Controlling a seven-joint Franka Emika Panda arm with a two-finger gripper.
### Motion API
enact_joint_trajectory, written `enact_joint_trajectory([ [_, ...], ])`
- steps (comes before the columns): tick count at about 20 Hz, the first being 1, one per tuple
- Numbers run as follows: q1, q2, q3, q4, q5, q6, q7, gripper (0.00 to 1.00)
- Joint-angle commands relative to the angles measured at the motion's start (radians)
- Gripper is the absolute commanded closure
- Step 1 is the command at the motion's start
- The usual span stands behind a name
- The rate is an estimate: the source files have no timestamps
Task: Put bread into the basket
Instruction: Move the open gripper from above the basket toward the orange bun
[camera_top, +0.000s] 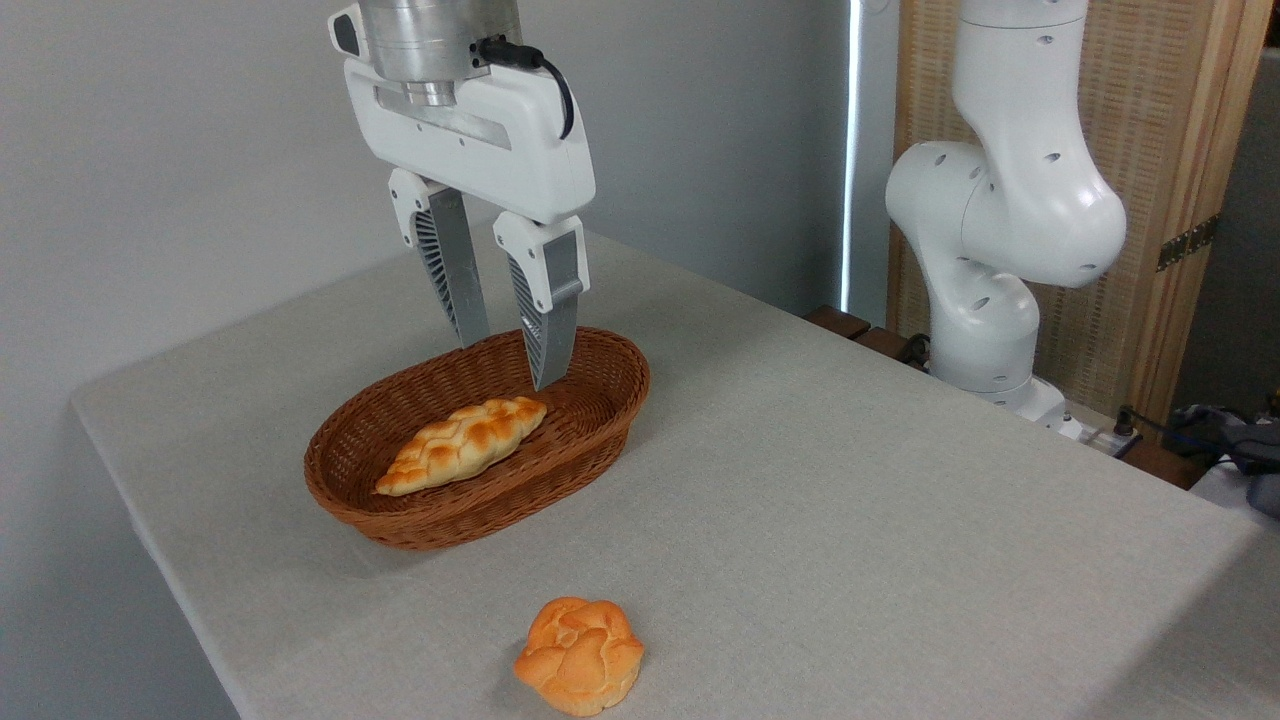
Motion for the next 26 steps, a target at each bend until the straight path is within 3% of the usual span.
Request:
enact_joint_trajectory([
  [1,-0.004,-0.021,-0.007,-0.041,-0.004,0.01,0.005,0.0],
  [10,-0.002,-0.023,-0.003,-0.043,-0.005,0.023,0.005,0.0],
  [14,0.005,-0.064,0.023,-0.145,0.002,0.153,0.005,0.0],
  [18,0.009,-0.046,0.066,-0.194,0.042,0.234,0.005,0.0],
  [20,0.01,-0.046,0.071,-0.233,0.053,0.285,0.006,0.0],
  [23,0.012,-0.029,0.071,-0.283,0.116,0.349,0.006,0.0],
  [26,0.012,-0.012,0.071,-0.334,0.128,0.417,0.006,0.0],
])
